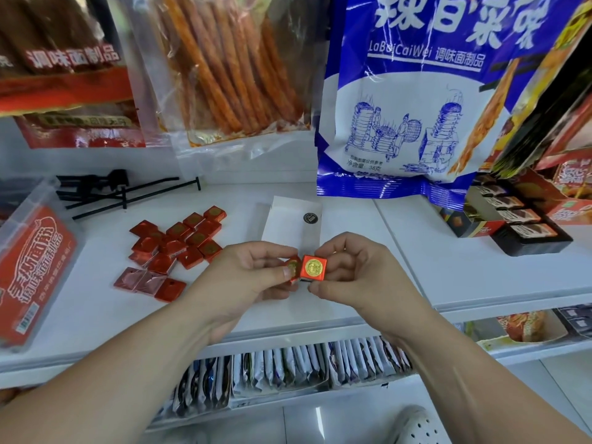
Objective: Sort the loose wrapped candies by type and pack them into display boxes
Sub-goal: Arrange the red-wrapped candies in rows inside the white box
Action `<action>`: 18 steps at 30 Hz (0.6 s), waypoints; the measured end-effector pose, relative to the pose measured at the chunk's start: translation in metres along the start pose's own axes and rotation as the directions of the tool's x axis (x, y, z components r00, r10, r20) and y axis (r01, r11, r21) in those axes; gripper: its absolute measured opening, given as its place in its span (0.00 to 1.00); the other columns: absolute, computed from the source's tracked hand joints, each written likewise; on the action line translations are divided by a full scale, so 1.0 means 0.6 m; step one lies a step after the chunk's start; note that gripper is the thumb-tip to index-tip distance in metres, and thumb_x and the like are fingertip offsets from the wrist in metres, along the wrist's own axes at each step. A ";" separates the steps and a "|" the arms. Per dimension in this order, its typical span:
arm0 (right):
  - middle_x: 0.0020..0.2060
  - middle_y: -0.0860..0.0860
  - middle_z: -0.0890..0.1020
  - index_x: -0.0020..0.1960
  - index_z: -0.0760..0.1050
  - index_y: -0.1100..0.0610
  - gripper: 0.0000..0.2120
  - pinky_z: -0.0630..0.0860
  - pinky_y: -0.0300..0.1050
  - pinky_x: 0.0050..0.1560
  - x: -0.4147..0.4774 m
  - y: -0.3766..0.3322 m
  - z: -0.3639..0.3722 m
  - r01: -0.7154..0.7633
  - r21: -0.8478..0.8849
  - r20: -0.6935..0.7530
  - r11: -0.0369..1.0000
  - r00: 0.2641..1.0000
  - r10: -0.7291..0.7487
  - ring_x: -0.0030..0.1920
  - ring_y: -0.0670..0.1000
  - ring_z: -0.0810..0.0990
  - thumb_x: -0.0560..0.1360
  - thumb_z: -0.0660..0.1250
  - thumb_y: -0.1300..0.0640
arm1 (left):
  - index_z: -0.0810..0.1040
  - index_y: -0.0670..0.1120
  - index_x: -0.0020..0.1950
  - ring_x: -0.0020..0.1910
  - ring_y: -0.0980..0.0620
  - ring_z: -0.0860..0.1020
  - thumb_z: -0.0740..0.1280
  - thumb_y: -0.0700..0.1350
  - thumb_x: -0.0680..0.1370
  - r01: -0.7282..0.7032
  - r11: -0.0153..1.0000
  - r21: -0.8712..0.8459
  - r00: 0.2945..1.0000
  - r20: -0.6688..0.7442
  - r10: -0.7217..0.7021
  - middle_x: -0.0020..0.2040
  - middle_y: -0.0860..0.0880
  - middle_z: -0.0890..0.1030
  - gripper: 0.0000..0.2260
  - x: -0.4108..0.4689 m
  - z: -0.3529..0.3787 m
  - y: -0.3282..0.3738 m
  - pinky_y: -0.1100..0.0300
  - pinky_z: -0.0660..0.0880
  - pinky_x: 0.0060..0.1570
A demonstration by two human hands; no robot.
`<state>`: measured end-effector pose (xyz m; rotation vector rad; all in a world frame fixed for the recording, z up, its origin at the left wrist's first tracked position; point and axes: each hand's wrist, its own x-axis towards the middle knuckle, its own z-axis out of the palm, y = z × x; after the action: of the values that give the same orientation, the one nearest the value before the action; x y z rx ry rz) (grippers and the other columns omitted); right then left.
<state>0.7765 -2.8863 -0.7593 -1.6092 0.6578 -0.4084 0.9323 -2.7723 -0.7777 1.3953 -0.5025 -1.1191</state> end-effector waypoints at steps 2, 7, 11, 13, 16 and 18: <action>0.38 0.54 0.85 0.49 0.79 0.58 0.15 0.80 0.44 0.44 0.000 0.001 -0.005 0.028 -0.075 0.014 0.997 1.000 -0.027 0.36 0.50 0.81 0.67 0.77 0.69 | 0.82 0.42 0.55 0.42 0.46 0.84 0.68 0.32 0.76 -0.001 1.000 -0.029 0.999 0.035 0.002 0.47 0.39 0.85 0.11 -0.002 0.003 0.001 0.55 0.82 0.45; 0.41 0.46 0.85 0.48 0.83 0.52 0.14 0.81 0.45 0.42 -0.002 -0.001 -0.016 0.111 -0.256 0.032 0.960 0.994 -0.106 0.39 0.47 0.84 0.66 0.80 0.62 | 0.81 0.39 0.52 0.39 0.45 0.83 0.72 0.39 0.68 0.003 0.999 -0.033 0.997 0.077 -0.001 0.44 0.38 0.84 0.14 -0.004 0.004 0.005 0.54 0.82 0.43; 0.44 0.44 0.87 0.50 0.83 0.49 0.15 0.81 0.42 0.45 -0.005 -0.002 -0.018 0.183 -0.264 0.062 0.947 0.983 -0.172 0.46 0.44 0.86 0.66 0.80 0.62 | 0.83 0.38 0.53 0.37 0.45 0.83 0.71 0.39 0.69 0.017 0.999 -0.051 0.996 0.088 -0.013 0.43 0.37 0.84 0.13 -0.003 0.008 0.006 0.55 0.82 0.42; 0.43 0.44 0.87 0.50 0.82 0.49 0.16 0.81 0.42 0.45 -0.004 -0.001 -0.020 0.210 -0.246 0.045 0.946 0.978 -0.205 0.45 0.45 0.86 0.66 0.79 0.64 | 0.83 0.39 0.54 0.38 0.46 0.83 0.68 0.36 0.73 0.018 0.996 -0.085 0.996 0.090 -0.011 0.44 0.37 0.84 0.11 -0.003 0.011 0.006 0.54 0.82 0.44; 0.41 0.44 0.86 0.49 0.83 0.50 0.16 0.81 0.40 0.44 0.000 0.004 -0.023 0.241 -0.305 0.002 0.921 0.968 -0.253 0.42 0.46 0.85 0.66 0.79 0.64 | 0.82 0.42 0.56 0.38 0.47 0.82 0.65 0.36 0.78 0.005 0.996 -0.084 0.998 0.069 0.001 0.46 0.38 0.84 0.10 -0.002 0.015 0.009 0.55 0.81 0.42; 0.40 0.42 0.86 0.50 0.84 0.51 0.15 0.80 0.38 0.42 0.007 0.011 -0.026 0.236 -0.397 -0.038 0.887 0.961 -0.273 0.40 0.44 0.85 0.66 0.80 0.62 | 0.83 0.47 0.55 0.38 0.52 0.81 0.67 0.39 0.78 -0.102 0.982 0.157 0.991 -0.065 0.113 0.47 0.44 0.85 0.08 0.007 0.006 0.009 0.58 0.78 0.40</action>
<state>0.7687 -2.9013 -0.7640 -2.0805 0.6251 -0.5749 0.9328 -2.7784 -0.7736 1.5185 -0.6147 -0.9543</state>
